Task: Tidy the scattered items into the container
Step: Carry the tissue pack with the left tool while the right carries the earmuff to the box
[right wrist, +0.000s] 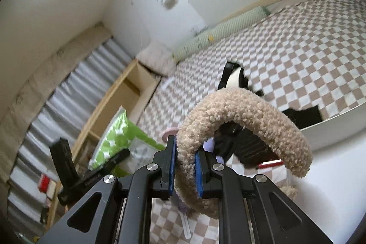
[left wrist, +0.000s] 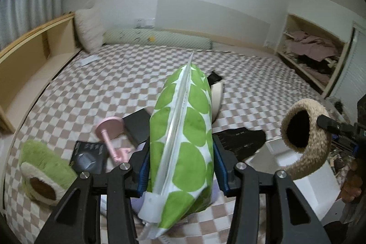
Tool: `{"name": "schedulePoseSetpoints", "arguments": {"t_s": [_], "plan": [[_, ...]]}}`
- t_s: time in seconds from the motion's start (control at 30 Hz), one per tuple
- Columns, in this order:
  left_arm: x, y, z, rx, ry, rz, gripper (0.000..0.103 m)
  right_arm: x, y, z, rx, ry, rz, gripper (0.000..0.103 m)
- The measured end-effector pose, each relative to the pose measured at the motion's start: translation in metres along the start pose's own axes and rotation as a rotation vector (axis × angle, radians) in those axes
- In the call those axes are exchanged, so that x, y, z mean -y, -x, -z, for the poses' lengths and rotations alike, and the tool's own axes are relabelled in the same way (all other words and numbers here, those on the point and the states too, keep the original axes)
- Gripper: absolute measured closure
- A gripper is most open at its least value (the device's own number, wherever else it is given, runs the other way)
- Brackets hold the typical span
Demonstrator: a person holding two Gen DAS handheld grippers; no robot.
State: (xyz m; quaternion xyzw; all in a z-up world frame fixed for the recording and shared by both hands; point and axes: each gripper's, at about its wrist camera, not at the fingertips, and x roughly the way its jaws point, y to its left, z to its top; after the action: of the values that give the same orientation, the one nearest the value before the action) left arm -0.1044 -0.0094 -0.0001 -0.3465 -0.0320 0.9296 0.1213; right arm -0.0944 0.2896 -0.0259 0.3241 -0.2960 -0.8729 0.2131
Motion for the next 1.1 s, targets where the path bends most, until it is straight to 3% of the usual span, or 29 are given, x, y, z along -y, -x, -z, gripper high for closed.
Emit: {"name": "schedulePoseSetpoints", "arguments": {"t_s": [0.23,0.6,0.93,1.1], "plan": [[0.058,0.000,-0.011,0.050,-0.080,0.081,0.056,0.033,0.046,-0.013,0.140,-0.065,0.105,0.087],[0.161,-0.034,-0.021,0.040,-0.154,0.270,0.056,0.093,0.084,-0.021,0.224,-0.174,0.242,0.087],[0.243,-0.084,0.001,-0.088,-0.188,0.378,0.056,0.135,0.108,-0.016,0.216,-0.245,0.314,0.087],[0.267,-0.112,0.017,-0.156,-0.214,0.350,0.056,0.149,0.114,-0.013,0.205,-0.265,0.362,0.087]]}}
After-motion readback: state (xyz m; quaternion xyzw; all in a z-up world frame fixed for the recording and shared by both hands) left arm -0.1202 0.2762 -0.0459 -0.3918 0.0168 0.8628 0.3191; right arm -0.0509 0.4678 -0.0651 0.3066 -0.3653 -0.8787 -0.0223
